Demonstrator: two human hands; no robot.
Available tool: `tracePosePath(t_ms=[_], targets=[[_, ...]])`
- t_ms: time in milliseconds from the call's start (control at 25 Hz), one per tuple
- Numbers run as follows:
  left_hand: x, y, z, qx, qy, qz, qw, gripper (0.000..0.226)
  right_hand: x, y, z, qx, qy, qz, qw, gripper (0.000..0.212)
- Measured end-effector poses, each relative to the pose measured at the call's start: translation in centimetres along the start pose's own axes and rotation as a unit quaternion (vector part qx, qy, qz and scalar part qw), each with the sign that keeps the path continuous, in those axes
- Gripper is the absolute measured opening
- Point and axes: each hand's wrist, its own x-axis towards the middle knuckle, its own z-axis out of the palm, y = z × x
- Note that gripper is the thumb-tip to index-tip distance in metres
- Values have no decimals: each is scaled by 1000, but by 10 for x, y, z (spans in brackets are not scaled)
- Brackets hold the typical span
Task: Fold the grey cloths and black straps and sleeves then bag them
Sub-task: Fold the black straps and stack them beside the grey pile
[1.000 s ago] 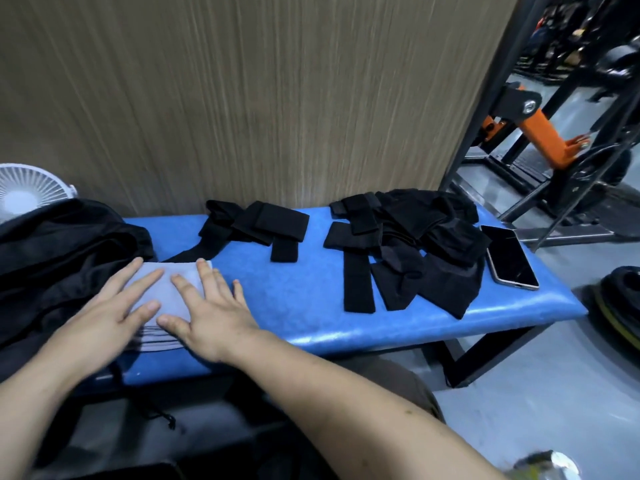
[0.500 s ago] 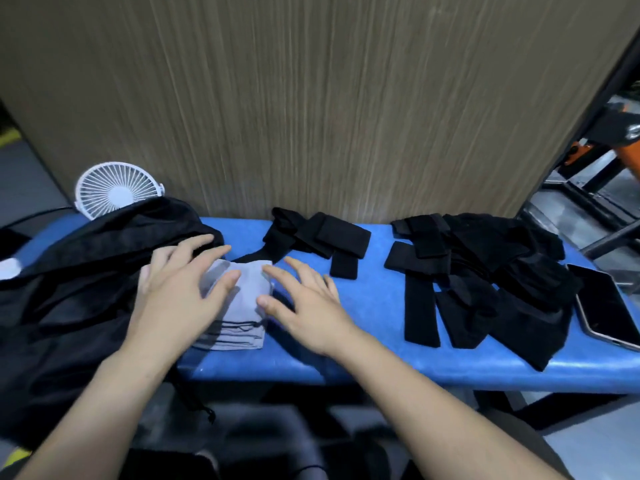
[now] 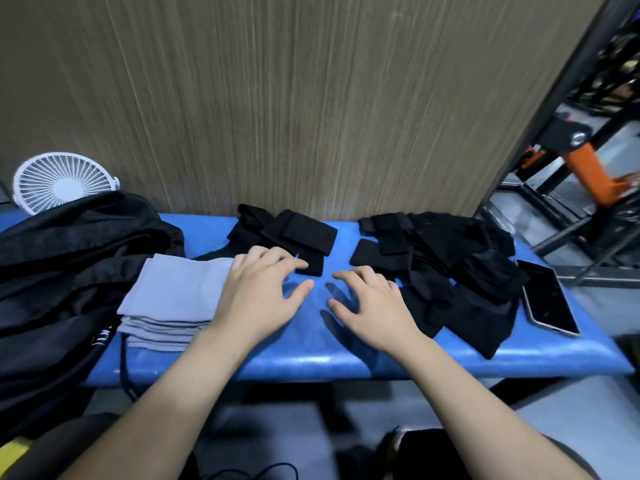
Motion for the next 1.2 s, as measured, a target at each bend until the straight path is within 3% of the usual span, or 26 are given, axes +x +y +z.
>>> tracePosePath(t_ms=[160,440,760,960,1200], targets=[[7,22,20,-15,-31,10,999,63,-9,23,-7,-3,10,20,1000,49],[31,13,36,50,-117,-2,992,53,11,30,-9,-4,11,12,1000,48],[53,-27,33,103,-83,-39,990,55,105,9,11,-85,57,-58,993,49],[54,-40,25,68,-28,-40,997,51,150,3,26,-85,28,-63,994,72],[51,-48,15,25,2,-43,999,43,153,-4,26,-27,42,-35,998,57]])
